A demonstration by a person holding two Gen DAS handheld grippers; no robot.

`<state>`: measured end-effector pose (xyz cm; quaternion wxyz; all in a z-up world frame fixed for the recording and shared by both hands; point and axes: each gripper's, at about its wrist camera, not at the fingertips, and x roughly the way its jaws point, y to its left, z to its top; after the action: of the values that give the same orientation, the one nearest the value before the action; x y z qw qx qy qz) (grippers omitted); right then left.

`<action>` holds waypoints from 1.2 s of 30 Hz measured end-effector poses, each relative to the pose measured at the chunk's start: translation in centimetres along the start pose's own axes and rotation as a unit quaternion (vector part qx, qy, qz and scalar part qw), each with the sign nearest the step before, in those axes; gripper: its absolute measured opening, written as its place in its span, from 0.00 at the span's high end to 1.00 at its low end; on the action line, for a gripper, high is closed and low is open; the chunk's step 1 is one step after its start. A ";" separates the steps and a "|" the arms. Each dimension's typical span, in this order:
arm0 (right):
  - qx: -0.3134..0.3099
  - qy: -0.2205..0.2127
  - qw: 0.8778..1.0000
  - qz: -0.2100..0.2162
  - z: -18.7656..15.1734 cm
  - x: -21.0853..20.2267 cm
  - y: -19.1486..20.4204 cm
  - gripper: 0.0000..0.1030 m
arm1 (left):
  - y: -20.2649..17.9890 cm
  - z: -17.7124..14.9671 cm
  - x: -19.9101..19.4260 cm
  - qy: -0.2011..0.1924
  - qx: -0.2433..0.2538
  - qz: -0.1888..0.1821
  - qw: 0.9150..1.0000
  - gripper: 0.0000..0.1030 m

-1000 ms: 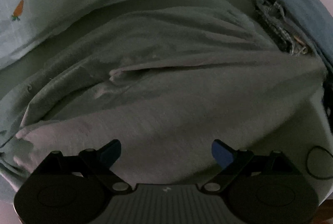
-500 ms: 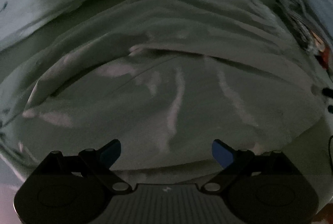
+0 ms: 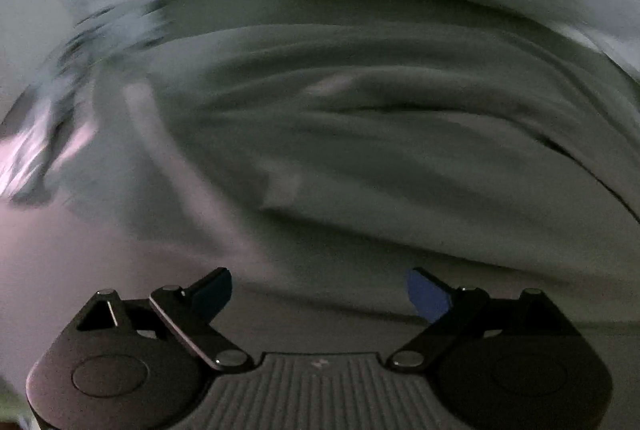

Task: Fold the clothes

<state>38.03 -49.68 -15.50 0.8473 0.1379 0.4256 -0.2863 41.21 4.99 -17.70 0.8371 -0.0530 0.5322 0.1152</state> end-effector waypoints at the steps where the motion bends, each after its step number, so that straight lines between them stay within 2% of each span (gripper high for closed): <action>1: -0.012 -0.008 1.000 -0.002 -0.3 -1.2 0.7 0.50 | 2.3 -0.2 0.2 0.000 -0.025 0.004 1.000 0.08; 4: -0.046 -0.018 0.999 0.009 -2.4 -4.4 3.1 0.45 | 8.5 -0.7 0.9 -0.001 -0.082 0.013 0.997 0.08; 7: -0.067 -0.005 0.998 0.019 -5.9 -7.2 6.2 0.37 | 13.0 -0.3 1.7 -0.013 -0.078 0.034 0.996 0.08; 9: -0.070 0.013 0.997 0.027 -8.4 -8.8 8.1 0.37 | 15.4 0.5 2.4 -0.023 -0.072 0.037 0.996 0.08; 13: -0.092 0.040 0.994 0.043 -12.6 -11.1 12.3 0.36 | 20.6 3.8 4.4 -0.038 -0.088 0.013 0.995 0.08; 16: -0.137 0.033 0.990 0.026 -15.2 -13.2 15.2 0.36 | 23.2 6.6 6.1 -0.050 -0.106 -0.011 0.993 0.11; 17: -0.154 0.028 0.988 0.018 -16.1 -13.9 16.1 0.35 | 23.6 6.9 6.4 -0.050 -0.114 -0.018 0.992 0.24; 18: -0.166 0.024 0.986 0.013 -16.8 -14.6 16.8 0.35 | 23.8 6.9 6.5 -0.047 -0.120 -0.027 0.991 0.53; 19: -0.172 0.022 0.985 0.010 -17.5 -15.2 17.3 0.35 | 24.0 7.5 6.9 -0.042 -0.126 -0.038 0.990 0.69; 20: -0.178 0.019 0.984 0.009 -18.1 -15.9 17.7 0.35 | 24.1 8.1 7.1 -0.041 -0.129 -0.044 0.990 0.97; 23: -0.191 0.005 0.981 0.008 -19.2 -17.3 18.7 0.36 | 23.8 9.3 5.5 -0.082 -0.122 -0.057 0.987 0.97; 25: -0.195 -0.006 0.981 0.007 -19.2 -17.8 19.3 0.36 | 23.8 10.2 2.2 -0.128 -0.119 -0.082 0.981 0.97; 27: -0.195 -0.013 0.981 0.009 -18.8 -17.8 19.8 0.36 | 24.4 10.5 -1.6 -0.168 -0.130 -0.119 0.970 0.97; 29: -0.196 -0.019 0.980 0.013 -18.5 -18.0 19.8 0.36 | 25.6 9.8 -6.4 -0.203 -0.149 -0.159 0.955 0.97; 32: -0.203 -0.024 0.979 0.019 -18.1 -18.0 20.1 0.36 | 27.0 6.5 -11.6 -0.221 -0.168 -0.188 0.942 0.97; 33: -0.204 -0.024 0.978 0.021 -17.9 -17.8 20.1 0.36 | 27.4 5.2 -12.9 -0.218 -0.174 -0.190 0.941 0.97; 34: -0.206 -0.023 0.978 0.022 -17.7 -17.7 20.1 0.36 | 27.7 3.6 -13.7 -0.207 -0.177 -0.179 0.946 0.97; 36: -0.209 -0.021 0.977 0.025 -17.5 -17.5 19.9 0.36 | 28.0 0.5 -13.7 -0.169 -0.171 -0.134 0.961 0.97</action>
<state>30.50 -19.05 -12.20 0.8732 -0.0380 0.4542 -0.1725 29.07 30.29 -4.13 0.9008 -0.2464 0.3437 0.0985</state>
